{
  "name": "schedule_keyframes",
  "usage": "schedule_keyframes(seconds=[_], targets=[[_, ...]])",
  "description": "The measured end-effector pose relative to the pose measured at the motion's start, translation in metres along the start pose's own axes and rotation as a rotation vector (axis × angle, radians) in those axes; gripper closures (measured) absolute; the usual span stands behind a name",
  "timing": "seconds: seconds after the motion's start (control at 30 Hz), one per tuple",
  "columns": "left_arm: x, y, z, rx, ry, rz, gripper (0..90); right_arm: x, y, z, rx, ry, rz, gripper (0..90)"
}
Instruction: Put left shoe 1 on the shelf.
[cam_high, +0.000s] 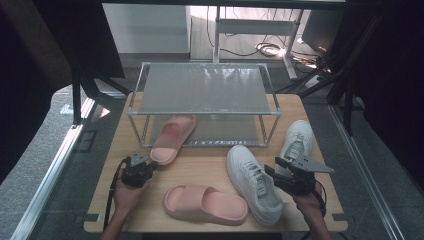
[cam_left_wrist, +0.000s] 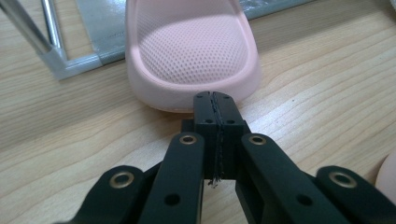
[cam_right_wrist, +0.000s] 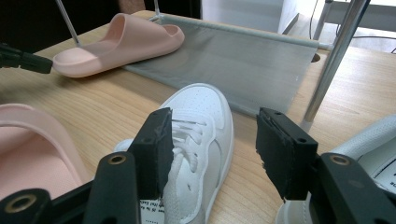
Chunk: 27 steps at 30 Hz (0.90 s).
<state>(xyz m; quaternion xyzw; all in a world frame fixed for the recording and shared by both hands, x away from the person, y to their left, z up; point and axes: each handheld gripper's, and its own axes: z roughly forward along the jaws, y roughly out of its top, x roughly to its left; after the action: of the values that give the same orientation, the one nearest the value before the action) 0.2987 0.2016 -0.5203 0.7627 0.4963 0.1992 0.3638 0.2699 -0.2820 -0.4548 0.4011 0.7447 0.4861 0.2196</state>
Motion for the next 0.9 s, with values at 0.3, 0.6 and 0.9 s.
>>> schedule_keyframes(seconds=[0.3, 0.6, 0.9], targets=[[-0.003, 0.003, 0.005, 0.003, -0.008, 0.003, 89.9, -0.001, 0.000, -0.001, -0.001, -0.003, -0.001, 46.1], [-0.004, 0.004, 0.007, 0.000, -0.012, -0.001, 90.0, 0.000, 0.000, 0.000, -0.001, -0.001, -0.002, 46.1], [-0.005, 0.005, 0.011, -0.002, -0.014, -0.003, 90.0, 0.000, 0.000, 0.000, 0.000, 0.000, 0.001, 46.1]])
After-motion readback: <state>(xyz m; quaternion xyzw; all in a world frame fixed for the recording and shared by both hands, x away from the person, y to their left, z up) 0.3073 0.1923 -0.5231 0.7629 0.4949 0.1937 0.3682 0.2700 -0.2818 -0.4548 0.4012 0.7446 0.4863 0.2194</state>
